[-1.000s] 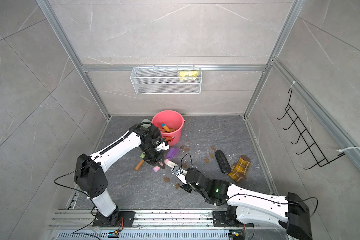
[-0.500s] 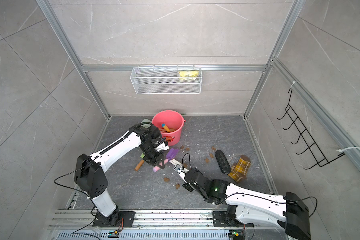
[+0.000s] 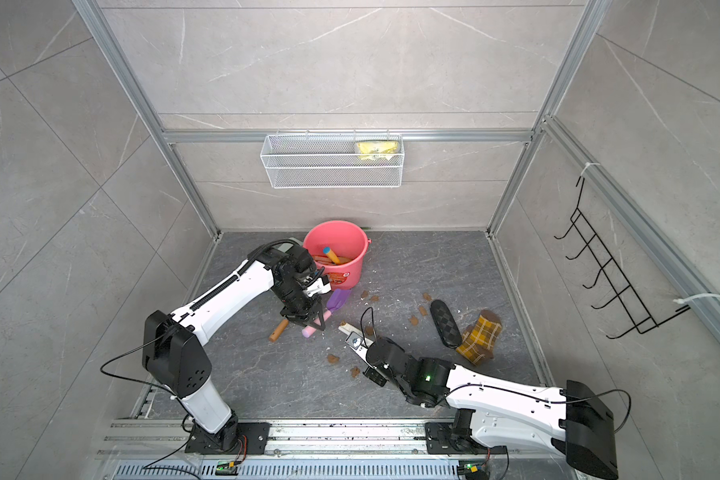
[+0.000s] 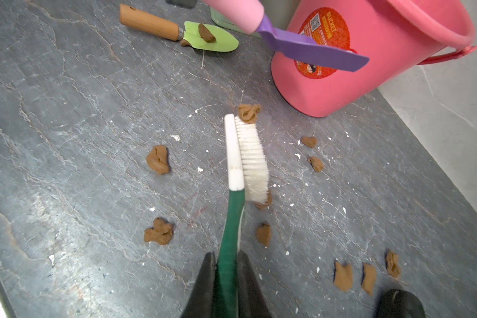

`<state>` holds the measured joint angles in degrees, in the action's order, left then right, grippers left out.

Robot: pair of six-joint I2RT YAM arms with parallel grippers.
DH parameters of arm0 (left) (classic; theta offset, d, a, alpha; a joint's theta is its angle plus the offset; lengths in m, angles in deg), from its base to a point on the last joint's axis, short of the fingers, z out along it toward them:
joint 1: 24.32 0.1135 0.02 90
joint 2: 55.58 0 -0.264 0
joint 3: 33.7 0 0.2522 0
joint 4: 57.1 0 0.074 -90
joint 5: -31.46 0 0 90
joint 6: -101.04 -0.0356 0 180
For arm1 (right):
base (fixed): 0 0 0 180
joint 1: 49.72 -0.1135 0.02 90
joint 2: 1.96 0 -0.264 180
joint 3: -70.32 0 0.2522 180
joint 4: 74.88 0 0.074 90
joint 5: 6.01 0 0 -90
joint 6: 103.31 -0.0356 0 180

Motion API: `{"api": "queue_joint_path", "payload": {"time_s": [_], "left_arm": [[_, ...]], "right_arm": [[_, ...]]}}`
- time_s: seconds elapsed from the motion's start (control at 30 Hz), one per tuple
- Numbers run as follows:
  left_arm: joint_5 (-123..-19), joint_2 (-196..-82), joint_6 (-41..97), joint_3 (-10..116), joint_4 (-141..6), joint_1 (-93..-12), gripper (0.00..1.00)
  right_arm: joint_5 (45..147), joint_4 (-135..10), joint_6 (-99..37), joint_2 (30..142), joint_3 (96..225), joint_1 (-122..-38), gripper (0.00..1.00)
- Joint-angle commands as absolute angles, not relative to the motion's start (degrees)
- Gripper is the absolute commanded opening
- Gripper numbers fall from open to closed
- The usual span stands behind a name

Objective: Brush the soil off the hand trowel and place it into the bucket
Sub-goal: Brush off the soil from the hand trowel.

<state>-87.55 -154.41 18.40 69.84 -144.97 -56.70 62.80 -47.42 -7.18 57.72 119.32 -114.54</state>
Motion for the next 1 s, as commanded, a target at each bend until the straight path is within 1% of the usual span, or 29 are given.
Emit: {"api": "queue_joint_path", "payload": {"time_s": [0.0,0.1,0.33,0.63,0.83,0.97], "left_arm": [[-90.6,-152.1,19.1,71.0,-145.0,-56.9,0.0],[-90.8,-151.9,18.7,69.7,-144.7,-58.7,0.0],[-89.2,-153.5,17.4,68.8,-144.9,-62.0,0.0],[-82.3,-155.5,18.2,70.5,-145.5,-60.7,0.0],[-79.9,-156.1,17.6,71.3,-146.3,-60.3,0.0],[-76.2,-156.6,17.6,71.8,-147.5,-60.3,0.0]], "right_arm": [[61.9,-47.6,-9.3,57.6,121.6,-114.3,0.0],[59.9,-45.5,-12.0,58.9,123.2,-113.1,0.0],[62.7,-44.4,-15.5,59.2,124.9,-110.6,0.0],[65.2,-41.9,-16.3,56.7,124.9,-110.5,0.0],[64.8,-40.5,-18.0,53.5,124.0,-110.5,0.0],[65.1,-40.4,-18.4,52.7,123.6,-110.5,0.0]]}}
